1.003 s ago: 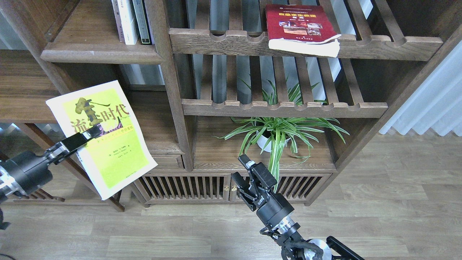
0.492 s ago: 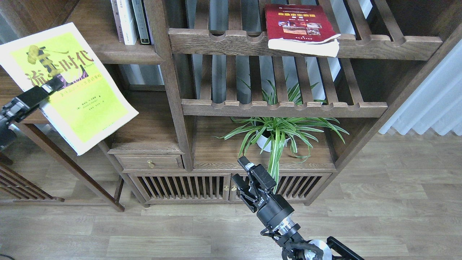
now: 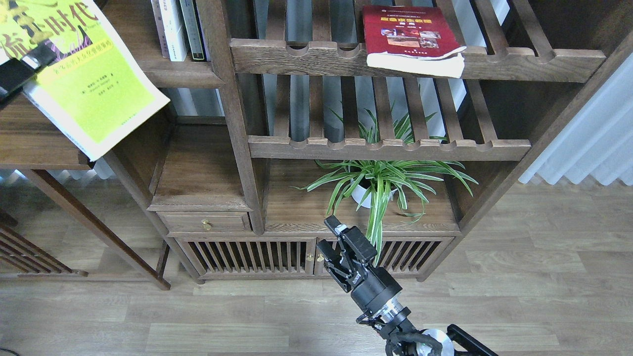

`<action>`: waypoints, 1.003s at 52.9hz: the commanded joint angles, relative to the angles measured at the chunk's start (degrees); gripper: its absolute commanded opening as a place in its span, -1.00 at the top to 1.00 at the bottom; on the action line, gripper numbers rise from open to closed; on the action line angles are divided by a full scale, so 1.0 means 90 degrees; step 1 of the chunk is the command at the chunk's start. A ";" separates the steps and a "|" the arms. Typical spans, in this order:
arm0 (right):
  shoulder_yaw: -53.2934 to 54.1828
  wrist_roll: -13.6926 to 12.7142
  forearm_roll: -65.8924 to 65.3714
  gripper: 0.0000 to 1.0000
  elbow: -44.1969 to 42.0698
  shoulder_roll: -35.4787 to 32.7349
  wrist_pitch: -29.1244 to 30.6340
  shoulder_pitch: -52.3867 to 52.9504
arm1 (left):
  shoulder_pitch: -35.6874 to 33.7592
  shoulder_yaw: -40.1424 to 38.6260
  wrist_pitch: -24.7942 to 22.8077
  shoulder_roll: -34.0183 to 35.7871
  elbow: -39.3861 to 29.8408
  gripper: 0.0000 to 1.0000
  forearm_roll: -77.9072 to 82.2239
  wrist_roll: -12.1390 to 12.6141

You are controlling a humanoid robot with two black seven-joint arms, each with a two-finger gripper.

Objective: Organize books on shelf
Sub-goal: 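Carry the yellow-green book away with the left gripper, releasing right, then lift the yellow-green book up and out of view with the left gripper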

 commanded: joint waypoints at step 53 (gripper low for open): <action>-0.0328 0.0000 -0.0341 -0.88 0.0117 0.0000 0.0000 0.0040 | -0.2218 -0.0036 0.0035 -0.1344 0.1083 0.89 0.3228 -0.0371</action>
